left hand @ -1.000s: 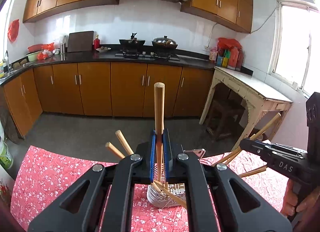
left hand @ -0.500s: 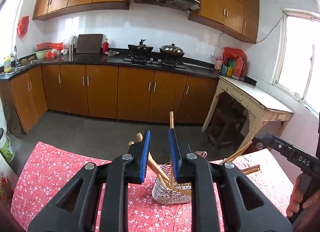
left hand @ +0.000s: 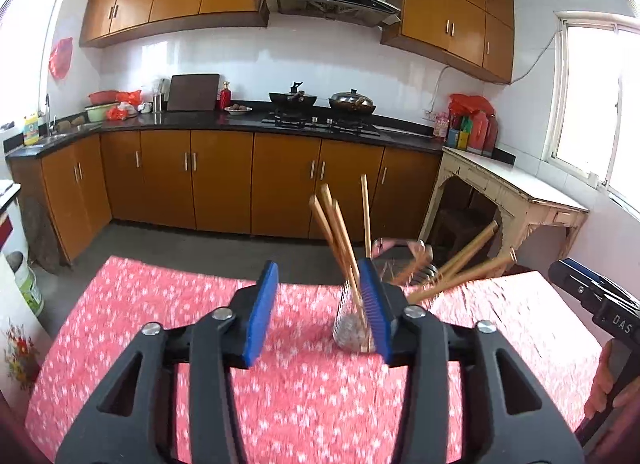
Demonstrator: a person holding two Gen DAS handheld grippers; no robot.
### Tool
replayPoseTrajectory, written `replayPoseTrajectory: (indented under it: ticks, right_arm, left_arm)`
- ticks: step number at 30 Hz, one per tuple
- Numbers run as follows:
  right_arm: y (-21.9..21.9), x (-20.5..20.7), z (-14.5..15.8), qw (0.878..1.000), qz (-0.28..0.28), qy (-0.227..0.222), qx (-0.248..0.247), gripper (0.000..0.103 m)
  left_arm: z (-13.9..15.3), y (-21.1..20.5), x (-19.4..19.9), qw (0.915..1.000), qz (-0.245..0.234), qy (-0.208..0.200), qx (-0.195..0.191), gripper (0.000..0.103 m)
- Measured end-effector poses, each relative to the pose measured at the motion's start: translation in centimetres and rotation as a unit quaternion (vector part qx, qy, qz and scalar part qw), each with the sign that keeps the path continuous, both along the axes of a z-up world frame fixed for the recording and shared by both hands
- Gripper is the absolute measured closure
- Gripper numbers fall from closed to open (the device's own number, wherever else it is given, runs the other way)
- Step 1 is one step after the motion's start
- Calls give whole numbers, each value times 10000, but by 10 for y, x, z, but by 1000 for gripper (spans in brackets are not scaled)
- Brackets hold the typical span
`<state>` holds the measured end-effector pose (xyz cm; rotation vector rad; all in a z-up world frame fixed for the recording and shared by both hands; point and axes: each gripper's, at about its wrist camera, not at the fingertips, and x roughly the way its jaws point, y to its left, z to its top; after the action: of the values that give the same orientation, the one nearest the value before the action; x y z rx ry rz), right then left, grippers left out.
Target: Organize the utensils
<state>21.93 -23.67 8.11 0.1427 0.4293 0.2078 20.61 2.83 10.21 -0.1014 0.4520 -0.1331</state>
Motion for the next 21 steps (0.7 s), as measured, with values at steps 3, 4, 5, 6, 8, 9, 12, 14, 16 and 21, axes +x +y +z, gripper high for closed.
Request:
replayPoseTrajectory:
  ticks: [3, 4, 5, 6, 8, 9, 12, 14, 16, 21]
  right_arm:
    - [8, -23, -12, 9998, -44, -166, -103, 31]
    - [12, -31, -17, 9995, -67, -256, -158, 26]
    - [15, -38, -19, 9993, -88, -320, -190, 21]
    - [19, -46, -24, 9988, -119, -406, -234, 18]
    - [25, -61, -33, 9978, -153, -547, -354, 10]
    - [28, -66, -36, 9973, -167, -589, -399, 7]
    - [35, -81, -48, 9961, -208, -698, -488, 4]
    - [36, -89, -54, 9957, -237, -736, -515, 4]
    - [36, -96, -60, 9951, -286, -788, -515, 4]
    - [36, -110, -70, 9936, -431, -933, -471, 4]
  left_arm:
    - [-14, 0, -28, 9997, -44, -233, 96, 41]
    - [-16, -1, -35, 9994, -37, -308, 166, 35]
    - [-20, -3, -44, 9989, -51, -396, 248, 28]
    - [-22, -4, -48, 9985, -65, -451, 290, 25]
    - [-29, -9, -63, 9972, -118, -613, 407, 15]
    - [-32, -11, -68, 9966, -134, -668, 456, 13]
    - [-41, -14, -77, 9960, -139, -737, 491, 8]
    - [-46, -13, -82, 9961, -126, -754, 445, 5]
    - [-50, -12, -86, 9960, -49, -790, 415, 4]
    - [-58, -14, -100, 9936, 144, -1021, 453, 2]
